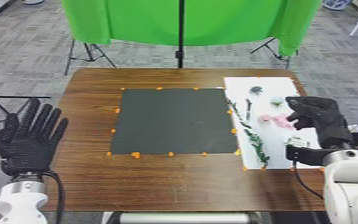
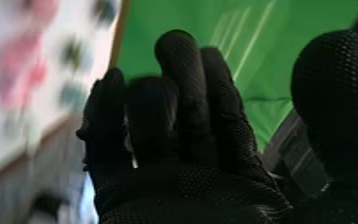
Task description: Arrange flowers
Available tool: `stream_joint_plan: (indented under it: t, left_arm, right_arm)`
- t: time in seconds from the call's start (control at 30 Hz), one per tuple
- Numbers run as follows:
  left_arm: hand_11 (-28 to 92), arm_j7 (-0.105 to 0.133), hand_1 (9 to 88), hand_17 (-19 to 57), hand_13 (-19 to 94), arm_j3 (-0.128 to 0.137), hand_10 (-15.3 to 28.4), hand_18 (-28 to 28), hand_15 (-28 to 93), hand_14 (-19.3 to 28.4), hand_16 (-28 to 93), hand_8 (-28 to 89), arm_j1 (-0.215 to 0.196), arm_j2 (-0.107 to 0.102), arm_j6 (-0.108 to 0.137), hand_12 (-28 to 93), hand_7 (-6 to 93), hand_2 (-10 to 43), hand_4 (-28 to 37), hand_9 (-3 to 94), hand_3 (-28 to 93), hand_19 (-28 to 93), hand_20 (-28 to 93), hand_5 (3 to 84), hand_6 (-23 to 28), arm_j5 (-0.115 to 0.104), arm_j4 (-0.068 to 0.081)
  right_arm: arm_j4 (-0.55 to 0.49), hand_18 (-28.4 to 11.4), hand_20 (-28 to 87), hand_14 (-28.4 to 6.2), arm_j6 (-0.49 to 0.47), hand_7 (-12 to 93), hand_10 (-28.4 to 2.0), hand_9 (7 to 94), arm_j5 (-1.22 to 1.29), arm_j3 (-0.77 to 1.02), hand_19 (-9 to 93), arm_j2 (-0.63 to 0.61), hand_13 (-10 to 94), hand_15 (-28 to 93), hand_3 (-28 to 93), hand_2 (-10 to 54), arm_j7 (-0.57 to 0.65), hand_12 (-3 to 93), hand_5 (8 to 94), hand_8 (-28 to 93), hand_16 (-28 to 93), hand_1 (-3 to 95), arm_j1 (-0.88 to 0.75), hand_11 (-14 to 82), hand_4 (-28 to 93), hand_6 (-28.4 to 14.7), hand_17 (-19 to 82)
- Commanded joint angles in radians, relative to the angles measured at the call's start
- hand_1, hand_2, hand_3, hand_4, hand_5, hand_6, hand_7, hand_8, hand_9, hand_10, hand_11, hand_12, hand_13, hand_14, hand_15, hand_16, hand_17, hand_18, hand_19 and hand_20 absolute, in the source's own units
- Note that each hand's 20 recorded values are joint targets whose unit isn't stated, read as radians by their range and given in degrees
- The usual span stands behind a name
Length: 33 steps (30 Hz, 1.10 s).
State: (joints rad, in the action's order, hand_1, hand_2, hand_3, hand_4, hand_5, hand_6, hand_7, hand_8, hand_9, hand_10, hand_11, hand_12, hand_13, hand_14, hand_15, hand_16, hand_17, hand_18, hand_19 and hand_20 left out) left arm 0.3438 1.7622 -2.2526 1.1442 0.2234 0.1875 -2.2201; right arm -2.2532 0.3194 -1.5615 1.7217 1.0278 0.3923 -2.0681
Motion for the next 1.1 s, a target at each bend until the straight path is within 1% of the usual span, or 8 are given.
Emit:
stream_joint_plan:
  t: [0.03, 0.5, 0.57, 0.77, 0.93, 1.0, 1.07, 1.1]
  left_arm:
    - [11, -0.005, 22.5, -2.8, 24, 0.000, 10.9, 10.1, 13, 9.0, -4, -8, -0.011, 0.009, -0.001, 8, 8.0, 14.0, -28.3, 31.4, 76, 17, 12, 38.7, 5.2, -0.006, 0.001]
    - [12, -0.011, 22.5, -2.9, 25, -0.003, 11.7, 10.4, 14, 9.1, -4, -8, -0.009, 0.007, 0.001, 9, 8.3, 14.6, -28.3, 32.7, 76, 18, 13, 39.9, 5.9, -0.013, 0.003]
    - [12, -0.011, 22.5, -2.9, 25, -0.003, 11.7, 10.4, 14, 9.1, -4, -8, -0.009, 0.005, -0.003, 9, 8.4, 14.7, -28.3, 32.7, 76, 18, 13, 40.0, 5.9, -0.034, 0.003]
    - [12, -0.007, 22.5, -2.8, 25, -0.001, 11.7, 10.4, 14, 9.2, -4, -8, -0.013, -0.002, -0.006, 9, 8.5, 14.9, -28.3, 32.8, 76, 18, 13, 40.1, 5.9, -0.025, 0.002]
    - [12, -0.005, 22.5, -2.8, 25, 0.001, 11.7, 10.4, 15, 9.2, -5, -8, -0.018, -0.005, -0.004, 9, 8.6, 15.0, -28.3, 32.9, 76, 18, 13, 40.1, 5.9, -0.028, 0.001]
    - [12, -0.008, 22.6, -2.8, 25, 0.001, 11.7, 10.4, 15, 9.2, -5, -8, -0.019, -0.004, -0.002, 9, 8.6, 15.1, -28.3, 32.9, 76, 18, 13, 40.2, 5.9, -0.028, 0.001]
    - [12, -0.010, 22.6, -2.8, 25, -0.001, 11.7, 10.4, 15, 9.2, -5, -8, -0.020, -0.004, -0.004, 9, 8.6, 15.1, -28.3, 32.9, 76, 18, 13, 40.1, 5.9, -0.027, 0.002]
    - [12, -0.010, 22.6, -2.9, 25, -0.001, 11.7, 10.4, 15, 9.2, -5, -8, -0.021, -0.004, -0.007, 9, 8.6, 15.1, -28.3, 32.9, 76, 18, 13, 40.1, 5.9, -0.028, 0.002]
  right_arm:
    - [-0.004, -24.4, 44, -13.8, -0.073, 16, -14.7, 68.4, -0.466, -0.103, 85, -0.035, 65, 84, 70, -9.5, 0.245, 33.9, 68.4, -12, 36, 36.7, 0.038, 55.3, -28, -3.4, 29]
    - [0.060, -24.7, 43, -14.1, -0.207, 17, -15.2, 65.8, -0.804, -0.269, 83, -0.047, 62, 82, 52, -9.5, 0.316, 32.1, 66.5, -13, 37, 47.0, 0.046, 51.4, -28, -3.7, 28]
    - [0.078, -24.8, 43, -14.2, -0.236, 17, -15.5, 65.7, -0.848, -0.297, 83, -0.050, 62, 82, 45, -9.5, 0.330, 32.0, 66.4, -12, 37, 50.4, 0.058, 51.1, -28, -3.7, 28]
    - [0.116, -25.4, 42, -14.3, -0.262, 19, -15.8, 66.2, -0.873, -0.356, 84, -0.063, 63, 82, 20, -9.5, 0.360, 32.5, 68.1, -13, 36, 62.2, 0.098, 52.1, -28, -3.5, 28]
    - [0.141, -25.6, 42, -14.2, -0.277, 22, -16.1, 66.5, -0.889, -0.394, 84, -0.065, 64, 82, 13, -9.5, 0.371, 32.5, 68.8, -13, 36, 64.4, 0.122, 52.1, -22, -3.0, 29]
    - [0.146, -25.7, 42, -14.2, -0.309, 22, -16.0, 66.6, -0.861, -0.406, 84, -0.062, 64, 82, 14, -9.5, 0.381, 32.5, 69.1, -13, 36, 64.2, 0.136, 52.2, -22, -2.8, 29]
    - [0.153, -25.9, 41, -14.0, -0.337, 25, -15.8, 67.6, -0.834, -0.419, 85, -0.060, 64, 82, 54, -9.5, 0.394, 33.4, 70.4, -14, 36, 49.0, 0.148, 53.4, -27, -2.5, 29]
    - [0.160, -26.0, 42, -14.0, -0.344, 25, -15.6, 68.1, -0.843, -0.428, 85, -0.060, 65, 82, 61, -9.5, 0.394, 33.9, 71.0, -13, 36, 47.1, 0.153, 54.4, -28, -2.4, 30]
